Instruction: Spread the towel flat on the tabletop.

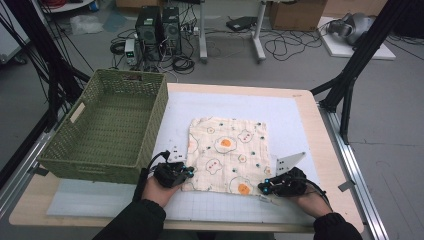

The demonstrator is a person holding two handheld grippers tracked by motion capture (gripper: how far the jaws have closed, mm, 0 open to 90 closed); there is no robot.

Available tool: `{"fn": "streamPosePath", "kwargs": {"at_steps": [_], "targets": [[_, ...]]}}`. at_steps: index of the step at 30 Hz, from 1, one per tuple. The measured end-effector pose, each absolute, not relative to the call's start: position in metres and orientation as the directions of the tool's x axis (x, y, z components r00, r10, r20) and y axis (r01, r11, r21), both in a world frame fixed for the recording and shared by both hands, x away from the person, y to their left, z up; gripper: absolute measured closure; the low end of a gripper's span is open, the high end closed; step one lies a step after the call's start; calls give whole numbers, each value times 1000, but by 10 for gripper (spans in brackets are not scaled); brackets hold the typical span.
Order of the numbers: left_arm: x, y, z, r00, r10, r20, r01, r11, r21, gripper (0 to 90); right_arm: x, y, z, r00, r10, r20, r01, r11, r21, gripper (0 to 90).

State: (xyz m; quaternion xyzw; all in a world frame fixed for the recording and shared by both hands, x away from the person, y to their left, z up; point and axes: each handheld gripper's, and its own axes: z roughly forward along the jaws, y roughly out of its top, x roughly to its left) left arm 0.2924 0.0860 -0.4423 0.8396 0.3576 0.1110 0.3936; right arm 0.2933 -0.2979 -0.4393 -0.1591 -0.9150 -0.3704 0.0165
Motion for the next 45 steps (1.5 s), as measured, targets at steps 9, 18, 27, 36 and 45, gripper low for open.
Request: {"fn": "streamPosePath", "kwargs": {"at_steps": [9,18,27,36,45], "targets": [[282,95,-435,727,677,-114,491,-397,775,776,291,-305,-436,-940,278,200,333,609,720,754],[295,88,-436,711,696,-102,461,-351,815,639,312,-315,-426,-890,430,153,372,490,788,582],[305,88,-436,723,678,-131,456,-326,828,525,325,-316,-429,-848,513,133,402,460,792,473],[307,87,-436,716,682,-150,467,-307,829,477,337,-311,-429,-817,561,132,426,433,794,391],[327,85,-423,701,688,-185,488,-276,828,485,352,-299,-427,-822,554,136,437,458,774,357]]}}
